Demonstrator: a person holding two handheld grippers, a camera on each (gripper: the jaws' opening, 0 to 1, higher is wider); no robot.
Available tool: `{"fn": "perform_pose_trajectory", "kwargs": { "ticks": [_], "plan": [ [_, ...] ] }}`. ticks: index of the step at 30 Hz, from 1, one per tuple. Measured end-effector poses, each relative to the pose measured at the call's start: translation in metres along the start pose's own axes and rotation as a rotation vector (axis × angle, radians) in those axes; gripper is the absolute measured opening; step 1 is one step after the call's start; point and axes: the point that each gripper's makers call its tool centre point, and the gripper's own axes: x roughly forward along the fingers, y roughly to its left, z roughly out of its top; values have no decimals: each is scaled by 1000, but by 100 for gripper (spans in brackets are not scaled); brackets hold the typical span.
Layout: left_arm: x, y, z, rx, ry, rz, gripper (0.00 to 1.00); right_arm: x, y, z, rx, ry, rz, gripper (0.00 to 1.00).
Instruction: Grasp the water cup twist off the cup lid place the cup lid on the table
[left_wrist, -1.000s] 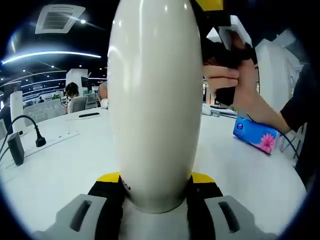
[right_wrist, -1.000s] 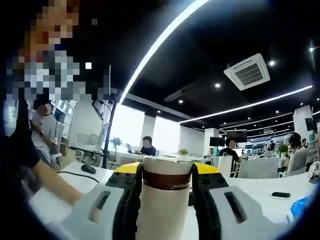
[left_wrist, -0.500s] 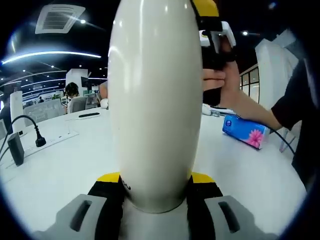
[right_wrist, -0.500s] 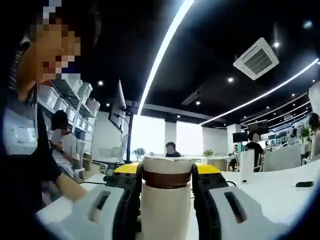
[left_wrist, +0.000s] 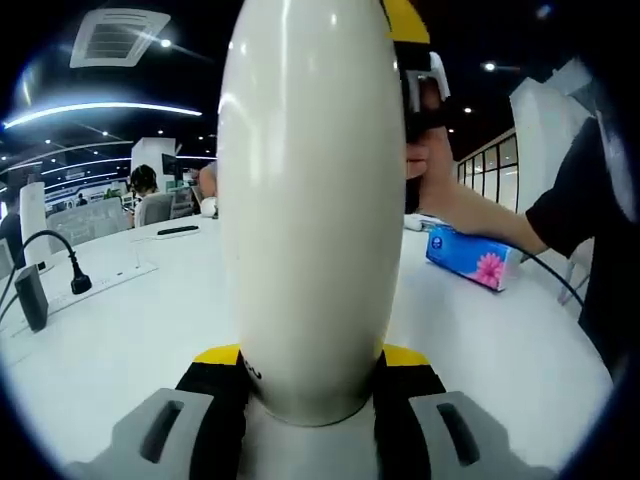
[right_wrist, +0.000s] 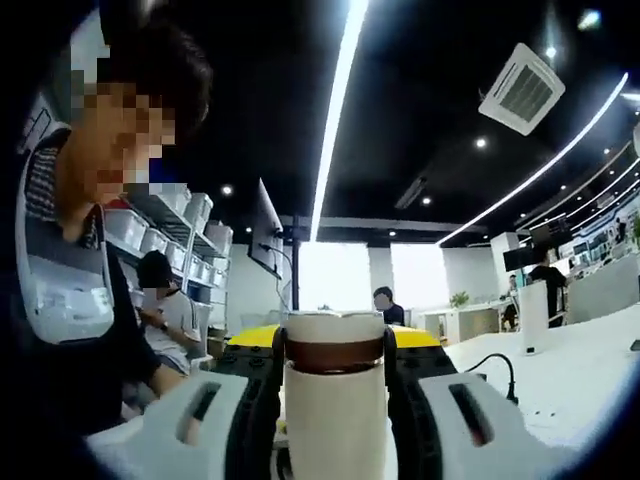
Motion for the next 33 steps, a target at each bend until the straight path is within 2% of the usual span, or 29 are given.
{"fn": "perform_pose_trajectory", "kwargs": {
  "ticks": [6,12,16,18,21,24,25,28,31,33],
  "plan": [
    [0,-1,0,0,-1,-1,51,0,0,0,34,-14,67,43],
    [-1,-2,0,0,-1,-2,51,0,3,0,39,-14,88,43],
    [0,-2,0,1,-2,-5,51,0,2,-1,59,-10,78,52],
    [0,-2,0,1,-2,-5,51,1,3,-3,59,-1,66,58],
    [0,-2,1,1,-2,-5,51,3,8,-8,11,33,53,61],
    [0,-2,1,1,-2,-5,51,4,9,-6,-14,34,11,61],
    [0,-2,1,1,-1,-5,51,3,5,-6,-44,41,-29,61],
    [0,-2,1,1,-1,-5,51,2,3,-7,-107,65,-87,61],
    [0,-2,1,1,-1,-5,51,3,6,-6,-118,66,-124,61],
    [0,-1,0,1,-1,-4,51,5,9,0,-100,38,-149,61]
  ]
}}
